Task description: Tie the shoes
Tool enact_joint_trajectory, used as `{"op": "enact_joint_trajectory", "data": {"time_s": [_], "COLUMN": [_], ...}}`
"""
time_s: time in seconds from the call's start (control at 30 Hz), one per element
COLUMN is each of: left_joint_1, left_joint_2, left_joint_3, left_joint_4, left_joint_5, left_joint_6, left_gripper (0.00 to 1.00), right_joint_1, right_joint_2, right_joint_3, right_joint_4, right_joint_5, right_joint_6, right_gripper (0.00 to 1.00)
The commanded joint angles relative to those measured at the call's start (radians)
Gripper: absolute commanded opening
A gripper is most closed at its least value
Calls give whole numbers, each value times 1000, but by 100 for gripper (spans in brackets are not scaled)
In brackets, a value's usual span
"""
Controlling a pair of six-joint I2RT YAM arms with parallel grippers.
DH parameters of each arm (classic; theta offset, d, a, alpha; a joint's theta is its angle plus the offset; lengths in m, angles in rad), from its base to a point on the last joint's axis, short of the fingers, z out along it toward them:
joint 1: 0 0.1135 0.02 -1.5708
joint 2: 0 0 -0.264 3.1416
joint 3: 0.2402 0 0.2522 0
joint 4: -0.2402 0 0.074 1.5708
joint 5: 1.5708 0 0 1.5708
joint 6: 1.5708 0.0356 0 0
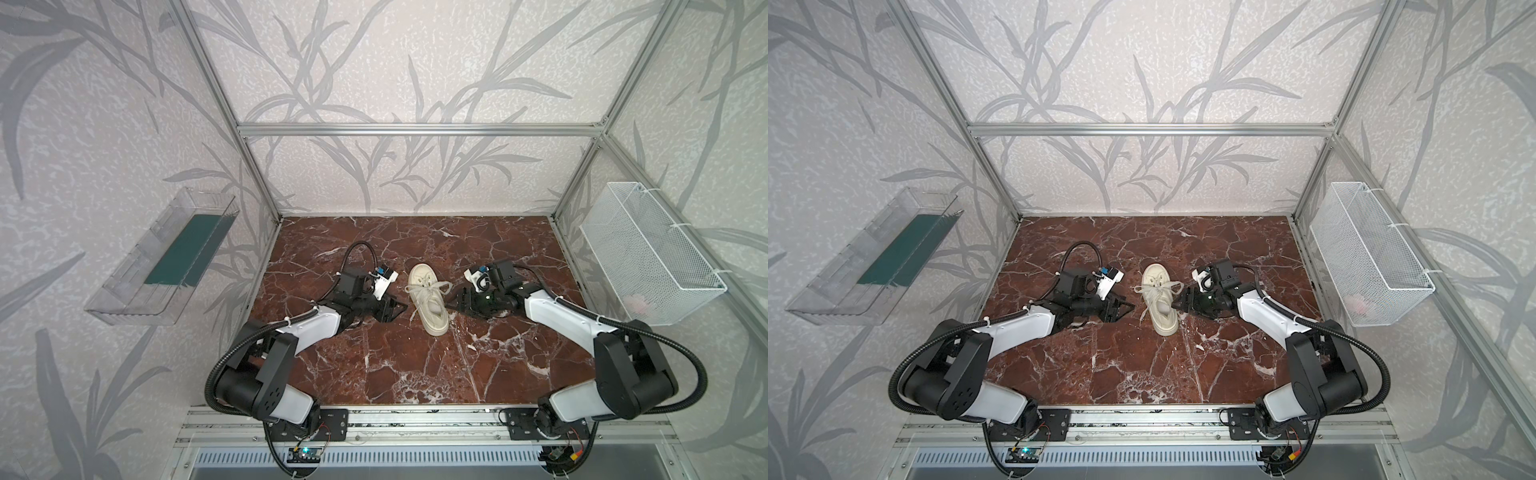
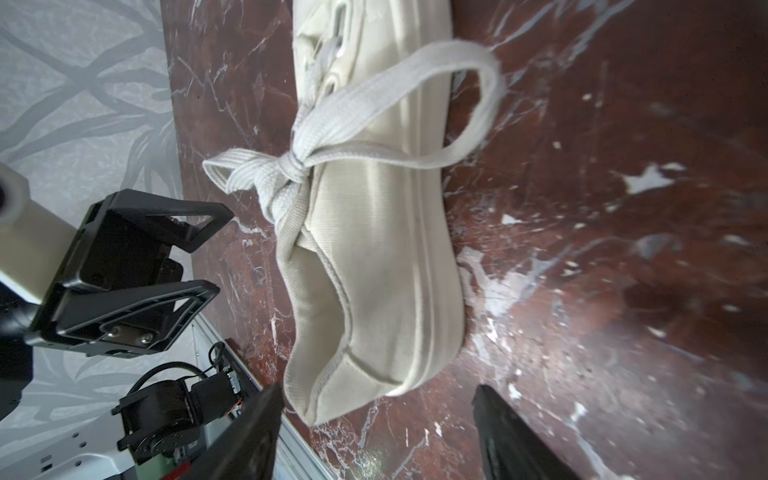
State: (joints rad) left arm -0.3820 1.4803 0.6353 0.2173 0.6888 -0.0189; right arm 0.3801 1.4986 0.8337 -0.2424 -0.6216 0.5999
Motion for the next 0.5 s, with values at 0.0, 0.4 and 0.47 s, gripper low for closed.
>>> {"op": "enact_joint_trajectory", "data": {"time_s": [0.0,0.4,0.47], "left_joint_1": [-9,-41,-44], "left_joint_2": [-11,83,108], "left_joint_3": [-22,-94,-106], "left_joint_4": [16,231,283], "left_joint_5": [-23,-27,-22], "left_joint_6": [54,49,40], "left_gripper": [61,61,62], "right_joint_1": [25,84,87], "right_joint_2": [41,132,134], "right_joint_3": [-13,9,10], "right_joint_4": [101,232,235], "right_joint_5": [-59,-162,-169], "right_joint_6": [65,143,151], "right_gripper": [74,75,75]}}
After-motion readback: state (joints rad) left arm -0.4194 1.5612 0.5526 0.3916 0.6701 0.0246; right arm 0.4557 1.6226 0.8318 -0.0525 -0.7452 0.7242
